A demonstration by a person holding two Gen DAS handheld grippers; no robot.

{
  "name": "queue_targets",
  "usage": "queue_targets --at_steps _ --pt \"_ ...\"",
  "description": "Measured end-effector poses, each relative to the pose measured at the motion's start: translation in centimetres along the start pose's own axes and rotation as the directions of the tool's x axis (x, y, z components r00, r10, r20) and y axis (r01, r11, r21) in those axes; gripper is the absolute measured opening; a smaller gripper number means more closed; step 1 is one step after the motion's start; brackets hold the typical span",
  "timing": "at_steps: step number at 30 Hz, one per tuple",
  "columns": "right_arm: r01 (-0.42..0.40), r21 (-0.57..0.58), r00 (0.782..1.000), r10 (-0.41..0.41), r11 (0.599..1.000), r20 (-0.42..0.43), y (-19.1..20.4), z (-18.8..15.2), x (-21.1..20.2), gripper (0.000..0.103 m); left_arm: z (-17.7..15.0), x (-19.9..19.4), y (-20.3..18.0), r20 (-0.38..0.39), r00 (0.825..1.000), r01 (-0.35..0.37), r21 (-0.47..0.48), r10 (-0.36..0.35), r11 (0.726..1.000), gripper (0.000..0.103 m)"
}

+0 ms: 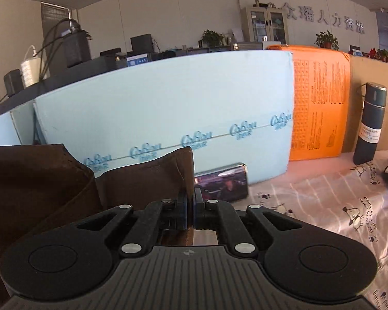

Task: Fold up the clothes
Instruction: 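Lift the vest with both grippers and lay it flat on the bed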

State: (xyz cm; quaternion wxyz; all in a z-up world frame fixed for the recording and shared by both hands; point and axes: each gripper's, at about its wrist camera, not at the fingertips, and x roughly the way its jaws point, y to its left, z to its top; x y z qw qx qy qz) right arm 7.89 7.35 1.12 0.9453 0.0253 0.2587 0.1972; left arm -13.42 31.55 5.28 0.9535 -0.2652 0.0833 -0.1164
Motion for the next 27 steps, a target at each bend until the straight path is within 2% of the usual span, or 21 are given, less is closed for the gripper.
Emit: queue_targets --at_steps 2,4,6,7,11,13,14,15,16,17,19,21,22,24,25,26,27 --pt "0.019 -0.008 1.0 -0.019 1.0 -0.022 -2.7 -0.2 0.6 0.004 -2.0 -0.4 -1.0 -0.092 0.995 0.03 -0.003 -0.03 1.0 0.004" --pt "0.031 -0.016 0.999 -0.032 0.999 -0.039 -5.3 -0.3 1.1 0.004 -4.2 -1.2 -1.5 -0.179 0.983 0.029 -0.039 -0.036 0.999 0.004" --pt "0.022 -0.042 0.997 -0.025 0.999 -0.067 -7.4 -0.7 1.6 0.004 -6.6 -1.8 -1.8 -0.284 0.959 -0.015 -0.059 -0.003 0.998 0.004" --pt "-0.002 -0.048 0.996 -0.002 0.999 -0.087 -8.3 -1.0 1.9 0.004 -7.7 -1.9 -1.9 -0.339 0.941 -0.034 -0.064 0.01 0.997 0.004" --pt "-0.165 -0.069 0.973 0.151 0.984 -0.175 -10.8 -2.1 2.6 0.004 -12.1 -1.9 -0.5 -0.533 0.838 -0.172 -0.058 0.116 0.983 0.005" --pt "-0.232 -0.092 0.954 0.209 0.968 -0.214 -11.5 -2.8 2.6 0.004 -13.9 -1.8 0.5 -0.61 0.775 -0.238 -0.037 0.167 0.97 0.005" --pt "-0.254 -0.097 0.946 0.226 0.962 -0.233 -11.9 -3.1 2.6 0.005 -14.4 -1.7 1.4 -0.653 0.736 -0.263 -0.03 0.18 0.964 0.007" --pt "-0.27 -0.083 0.938 0.243 0.959 -0.248 -12.3 -3.4 2.5 0.005 -14.3 -1.8 2.1 -0.677 0.709 -0.286 -0.023 0.195 0.958 0.01" --pt "-0.289 -0.062 0.928 0.264 0.955 -0.263 -12.7 -3.7 2.5 0.005 -14.3 -2.0 2.8 -0.701 0.682 -0.308 -0.015 0.209 0.951 0.019" --pt "-0.303 -0.048 0.921 0.279 0.952 -0.27 -13.0 -4.1 2.3 0.005 -13.7 -2.5 3.7 -0.714 0.669 -0.313 -0.021 0.205 0.95 0.022" --pt "-0.301 -0.038 0.922 0.28 0.953 -0.268 -13.2 -4.7 2.0 0.006 -12.5 -3.4 5.6 -0.74 0.644 -0.323 -0.032 0.195 0.946 0.025" --pt "-0.286 -0.021 0.923 0.27 0.958 -0.273 -13.3 -5.3 1.7 0.006 -10.4 -4.3 7.3 -0.743 0.641 -0.341 -0.05 0.193 0.939 0.025" --pt "-0.278 -0.012 0.925 0.264 0.961 -0.274 -13.2 -5.5 1.6 0.006 -9.2 -4.5 7.8 -0.736 0.645 -0.34 -0.038 0.204 0.94 0.027" --pt "-0.258 -0.003 0.93 0.247 0.966 -0.273 -13.1 -5.7 1.6 0.007 -7.0 -4.9 8.4 -0.715 0.659 -0.339 -0.002 0.236 0.941 0.044" --pt "-0.245 -0.002 0.934 0.235 0.97 -0.27 -13.1 -5.7 1.6 0.007 -6.1 -5.2 8.5 -0.699 0.668 -0.339 0.021 0.256 0.941 0.06" --pt "-0.232 -0.002 0.937 0.223 0.973 -0.267 -13.1 -5.6 1.6 0.007 -5.2 -5.3 8.7 -0.68 0.684 -0.333 0.033 0.266 0.942 0.072" --pt "-0.221 0.0 0.941 0.213 0.975 -0.264 -13.1 -5.5 1.6 0.007 -4.3 -5.4 8.8 -0.659 0.7 -0.329 0.044 0.274 0.943 0.073"
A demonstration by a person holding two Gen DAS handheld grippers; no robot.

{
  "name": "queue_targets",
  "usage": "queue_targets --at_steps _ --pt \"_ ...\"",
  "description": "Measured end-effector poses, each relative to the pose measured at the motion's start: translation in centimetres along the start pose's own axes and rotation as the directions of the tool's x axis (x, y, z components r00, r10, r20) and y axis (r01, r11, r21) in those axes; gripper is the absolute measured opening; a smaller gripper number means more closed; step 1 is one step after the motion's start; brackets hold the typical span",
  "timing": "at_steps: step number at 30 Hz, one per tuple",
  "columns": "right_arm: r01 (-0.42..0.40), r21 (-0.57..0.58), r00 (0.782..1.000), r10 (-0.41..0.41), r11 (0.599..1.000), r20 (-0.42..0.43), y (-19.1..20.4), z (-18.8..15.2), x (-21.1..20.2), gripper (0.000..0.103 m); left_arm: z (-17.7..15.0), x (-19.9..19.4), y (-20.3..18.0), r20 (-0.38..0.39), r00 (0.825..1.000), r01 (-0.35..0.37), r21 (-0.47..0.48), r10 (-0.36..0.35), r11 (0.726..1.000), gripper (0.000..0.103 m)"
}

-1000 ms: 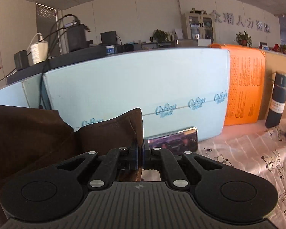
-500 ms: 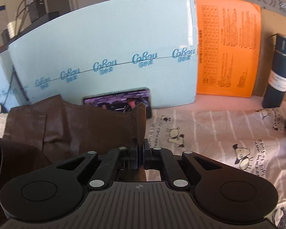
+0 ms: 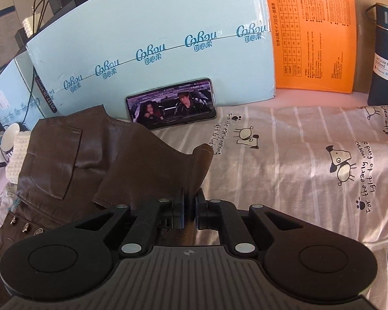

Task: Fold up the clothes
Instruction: 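Lift the vest with both grippers and lay it flat on the bed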

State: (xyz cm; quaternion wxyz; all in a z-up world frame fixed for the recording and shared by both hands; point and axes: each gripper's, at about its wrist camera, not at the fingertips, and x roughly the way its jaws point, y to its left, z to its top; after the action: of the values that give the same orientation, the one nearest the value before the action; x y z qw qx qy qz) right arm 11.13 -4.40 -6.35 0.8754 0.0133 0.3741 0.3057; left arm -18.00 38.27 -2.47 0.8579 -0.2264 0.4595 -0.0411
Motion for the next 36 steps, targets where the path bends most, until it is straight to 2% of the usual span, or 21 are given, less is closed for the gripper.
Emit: queue_targets --at_steps 3,5,7,8,11,13,16,17,18,22,24,27,32,36 --pt "0.028 0.005 1.0 -0.028 1.0 0.002 -0.1 0.2 0.0 0.007 2.4 -0.4 1.4 0.122 0.992 -0.02 -0.08 0.029 0.997 0.073" --pt "0.04 -0.004 0.999 -0.04 0.999 0.002 0.0 0.3 0.0 0.007 4.1 -0.3 1.4 0.203 0.979 -0.023 -0.073 0.037 0.997 0.076" --pt "0.068 -0.026 0.998 -0.068 0.997 0.012 0.1 0.6 0.3 0.007 5.1 0.7 1.4 0.265 0.964 -0.004 -0.114 0.034 0.994 0.08" --pt "0.086 -0.039 0.996 -0.086 0.995 0.018 0.2 0.7 0.6 0.007 5.5 1.4 1.4 0.294 0.955 0.006 -0.136 0.035 0.991 0.08" --pt "0.143 -0.075 0.99 -0.141 0.987 0.023 0.4 1.3 1.6 0.007 6.6 3.7 0.7 0.313 0.946 -0.032 -0.175 0.086 0.984 0.08" --pt "0.168 -0.088 0.986 -0.167 0.982 0.018 0.5 1.5 2.3 0.007 6.7 4.6 0.3 0.301 0.948 -0.054 -0.167 0.103 0.984 0.08" --pt "0.159 -0.085 0.987 -0.158 0.984 0.016 0.6 1.6 2.1 0.011 5.8 4.7 -0.1 0.273 0.951 -0.115 -0.127 0.146 0.985 0.08" --pt "0.156 -0.074 0.988 -0.156 0.985 0.017 0.5 1.5 1.7 0.024 5.4 4.7 -0.2 0.262 0.951 -0.136 -0.126 0.165 0.983 0.08" --pt "0.153 -0.057 0.988 -0.152 0.987 0.015 0.3 1.3 1.2 0.041 5.0 4.5 -0.2 0.257 0.951 -0.144 -0.129 0.174 0.981 0.08" --pt "0.134 0.005 0.991 -0.134 0.991 -0.014 -0.8 0.0 -1.5 0.047 3.6 3.6 -0.6 0.239 0.949 -0.181 -0.113 0.204 0.977 0.08" --pt "0.119 0.053 0.993 -0.117 0.992 -0.029 -1.6 -1.0 -3.4 0.058 2.8 3.2 -1.1 0.223 0.949 -0.209 -0.084 0.222 0.974 0.08" --pt "0.105 0.106 0.994 -0.099 0.989 -0.053 -2.3 -2.7 -5.8 0.068 1.7 3.1 -1.7 0.179 0.961 -0.206 -0.04 0.209 0.978 0.081" --pt "0.123 0.158 0.985 -0.101 0.98 -0.142 -2.9 -5.6 -7.8 0.072 0.0 4.8 -2.8 0.067 0.977 -0.204 0.037 0.201 0.978 0.081" --pt "0.119 0.198 0.974 -0.075 0.973 -0.214 -2.8 -8.0 -8.0 0.072 -0.8 6.6 -3.1 0.005 0.975 -0.222 0.055 0.222 0.973 0.081"
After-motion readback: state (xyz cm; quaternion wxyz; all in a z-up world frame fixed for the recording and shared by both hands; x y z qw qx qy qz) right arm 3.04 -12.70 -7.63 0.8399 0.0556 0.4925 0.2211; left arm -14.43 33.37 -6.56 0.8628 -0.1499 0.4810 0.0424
